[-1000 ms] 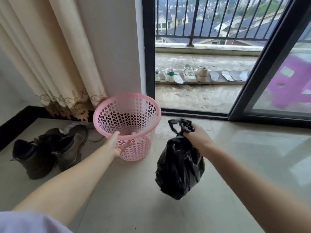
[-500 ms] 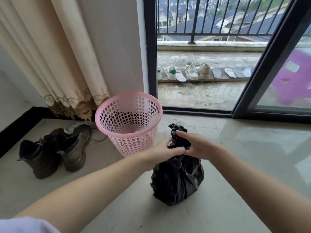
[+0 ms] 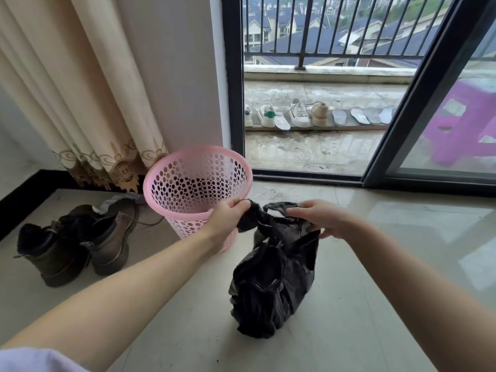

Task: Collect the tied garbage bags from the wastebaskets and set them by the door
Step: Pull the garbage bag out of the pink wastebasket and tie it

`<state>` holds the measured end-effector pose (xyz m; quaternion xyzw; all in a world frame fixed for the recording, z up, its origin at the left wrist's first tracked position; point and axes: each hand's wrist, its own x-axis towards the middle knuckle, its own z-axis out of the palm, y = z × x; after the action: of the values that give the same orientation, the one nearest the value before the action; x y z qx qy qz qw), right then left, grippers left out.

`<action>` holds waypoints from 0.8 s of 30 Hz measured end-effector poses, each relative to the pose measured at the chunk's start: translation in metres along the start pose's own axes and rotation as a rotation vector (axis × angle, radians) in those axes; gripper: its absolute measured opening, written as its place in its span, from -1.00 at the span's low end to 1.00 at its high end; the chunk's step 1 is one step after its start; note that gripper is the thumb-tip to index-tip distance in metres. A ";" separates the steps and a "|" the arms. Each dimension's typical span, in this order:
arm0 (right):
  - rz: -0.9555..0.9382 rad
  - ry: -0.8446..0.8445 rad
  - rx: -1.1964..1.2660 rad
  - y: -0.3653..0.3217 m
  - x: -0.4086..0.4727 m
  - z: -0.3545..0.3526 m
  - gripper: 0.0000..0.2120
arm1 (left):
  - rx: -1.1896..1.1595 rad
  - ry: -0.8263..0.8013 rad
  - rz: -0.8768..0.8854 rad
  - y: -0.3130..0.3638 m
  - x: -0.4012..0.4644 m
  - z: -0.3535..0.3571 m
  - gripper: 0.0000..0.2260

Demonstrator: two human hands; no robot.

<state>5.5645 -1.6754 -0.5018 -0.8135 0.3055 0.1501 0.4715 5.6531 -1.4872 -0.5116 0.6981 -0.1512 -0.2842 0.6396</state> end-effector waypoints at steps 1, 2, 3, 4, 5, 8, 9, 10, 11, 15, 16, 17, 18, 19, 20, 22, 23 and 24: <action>-0.013 0.067 -0.019 0.000 0.001 -0.005 -0.75 | -0.013 0.025 0.008 0.002 0.002 -0.005 -0.84; -0.036 0.136 -0.036 0.001 0.001 -0.010 -0.82 | 0.002 0.046 0.028 0.002 0.005 -0.010 -0.85; -0.065 0.207 -0.060 0.002 0.002 -0.016 -0.86 | 0.024 0.065 0.053 0.001 0.007 -0.014 -0.86; -0.093 0.277 -0.076 0.004 0.002 -0.021 -0.87 | 0.059 0.076 0.075 0.001 0.008 -0.018 -0.86; -0.114 0.332 -0.065 0.007 0.003 -0.025 -0.87 | 0.085 0.069 0.089 0.002 0.009 -0.021 -0.88; -0.163 0.381 0.052 0.010 0.007 -0.030 -0.84 | 0.168 -0.051 0.095 0.009 0.009 -0.027 -0.89; -0.177 0.371 0.116 0.009 0.008 -0.030 -0.84 | 0.226 -0.094 0.092 0.011 0.009 -0.028 -0.88; -0.192 0.343 0.208 0.007 0.007 -0.029 -0.85 | 0.326 -0.119 0.109 0.012 0.009 -0.029 -0.85; -0.206 0.298 0.314 0.005 0.006 -0.029 -0.85 | 0.476 -0.121 0.153 0.011 0.010 -0.030 -0.81; -0.267 0.151 0.353 -0.002 -0.003 -0.030 -0.84 | 0.909 0.033 0.655 0.019 -0.003 -0.022 -0.70; -0.272 0.129 0.287 -0.003 -0.004 -0.029 -0.83 | 0.935 -0.011 0.795 0.023 -0.012 -0.014 -0.70; -0.273 0.119 0.221 -0.004 -0.004 -0.027 -0.81 | 0.970 -0.091 0.870 0.024 -0.021 -0.003 -0.71; -0.278 0.118 0.163 -0.005 -0.004 -0.025 -0.79 | 1.036 -0.177 0.866 0.023 -0.031 0.013 -0.69; -0.293 0.119 0.117 -0.006 -0.005 -0.022 -0.76 | 1.155 -0.233 0.795 0.016 -0.042 0.030 -0.62; -0.314 0.119 0.082 -0.007 -0.005 -0.020 -0.74 | 1.323 -0.262 0.677 0.006 -0.050 0.045 -0.52; -0.337 0.115 0.012 -0.009 -0.007 -0.018 -0.74 | 1.633 -0.310 0.425 -0.020 -0.055 0.060 -0.31; -0.331 0.115 -0.030 -0.009 -0.007 -0.019 -0.76 | 1.728 -0.330 0.319 -0.031 -0.054 0.060 -0.28; -0.318 0.111 -0.059 -0.009 -0.007 -0.020 -0.79 | 1.778 -0.344 0.222 -0.035 -0.051 0.054 -0.33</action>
<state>5.5637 -1.6865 -0.4820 -0.8721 0.1940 0.0374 0.4477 5.5752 -1.4964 -0.5367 0.8631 -0.4742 -0.1001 -0.1420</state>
